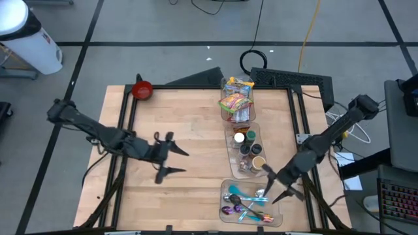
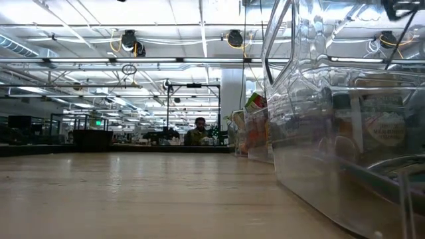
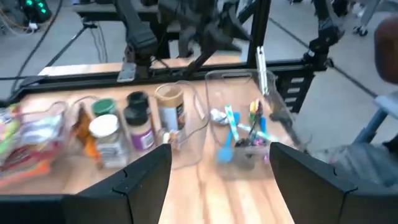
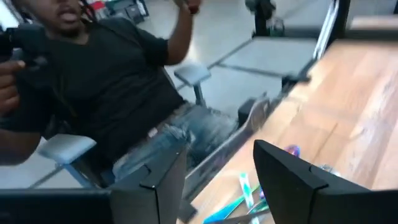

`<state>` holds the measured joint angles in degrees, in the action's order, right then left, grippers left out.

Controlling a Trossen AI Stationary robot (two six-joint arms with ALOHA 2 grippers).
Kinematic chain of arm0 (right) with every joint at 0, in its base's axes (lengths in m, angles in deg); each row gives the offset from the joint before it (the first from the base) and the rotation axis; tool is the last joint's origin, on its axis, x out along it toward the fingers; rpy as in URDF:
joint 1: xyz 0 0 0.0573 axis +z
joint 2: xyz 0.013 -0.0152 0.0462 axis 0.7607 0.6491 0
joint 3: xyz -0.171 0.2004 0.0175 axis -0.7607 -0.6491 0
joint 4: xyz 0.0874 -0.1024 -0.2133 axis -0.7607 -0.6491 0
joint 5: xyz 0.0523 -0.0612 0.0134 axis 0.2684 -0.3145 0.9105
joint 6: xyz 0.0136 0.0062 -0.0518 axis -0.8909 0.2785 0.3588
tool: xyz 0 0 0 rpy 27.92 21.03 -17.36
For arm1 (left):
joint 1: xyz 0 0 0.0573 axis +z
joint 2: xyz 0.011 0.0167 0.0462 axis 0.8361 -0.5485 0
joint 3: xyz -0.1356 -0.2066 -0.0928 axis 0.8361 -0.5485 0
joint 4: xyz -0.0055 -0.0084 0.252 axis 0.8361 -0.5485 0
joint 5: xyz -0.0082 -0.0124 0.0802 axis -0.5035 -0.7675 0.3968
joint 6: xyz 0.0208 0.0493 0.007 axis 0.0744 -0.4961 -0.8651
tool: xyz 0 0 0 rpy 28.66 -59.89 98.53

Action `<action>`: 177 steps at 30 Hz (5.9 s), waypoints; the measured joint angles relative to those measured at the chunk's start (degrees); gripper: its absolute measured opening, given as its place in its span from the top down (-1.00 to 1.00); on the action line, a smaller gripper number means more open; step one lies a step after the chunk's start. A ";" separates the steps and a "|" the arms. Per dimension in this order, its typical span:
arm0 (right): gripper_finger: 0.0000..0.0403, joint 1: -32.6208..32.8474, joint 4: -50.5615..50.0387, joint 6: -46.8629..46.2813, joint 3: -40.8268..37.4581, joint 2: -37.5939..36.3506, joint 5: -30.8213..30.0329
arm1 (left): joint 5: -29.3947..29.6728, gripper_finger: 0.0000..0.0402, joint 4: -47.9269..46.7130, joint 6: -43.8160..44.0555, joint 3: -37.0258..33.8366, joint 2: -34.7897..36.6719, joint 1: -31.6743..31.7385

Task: Pick & Place Food Item
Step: Return to Home Position

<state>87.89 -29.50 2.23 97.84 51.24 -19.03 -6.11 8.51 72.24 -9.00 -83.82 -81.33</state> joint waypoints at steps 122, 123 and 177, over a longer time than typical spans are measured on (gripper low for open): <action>0.12 -54.53 -12.37 19.60 -29.35 -54.03 -22.03 | -6.95 -0.36 2.06 -17.37 -46.86 61.37 17.57; 0.12 -54.53 -12.24 20.83 -29.35 -54.03 -24.03 | -6.95 -0.36 2.06 -17.32 -46.87 61.37 17.57; 0.14 -54.40 -14.61 10.64 -29.35 -50.73 -15.15 | -6.86 -0.36 3.17 -17.39 -47.01 61.37 17.57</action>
<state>33.49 -44.11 12.87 68.49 0.51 -34.18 -12.97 11.68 54.85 -56.01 -22.45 -63.76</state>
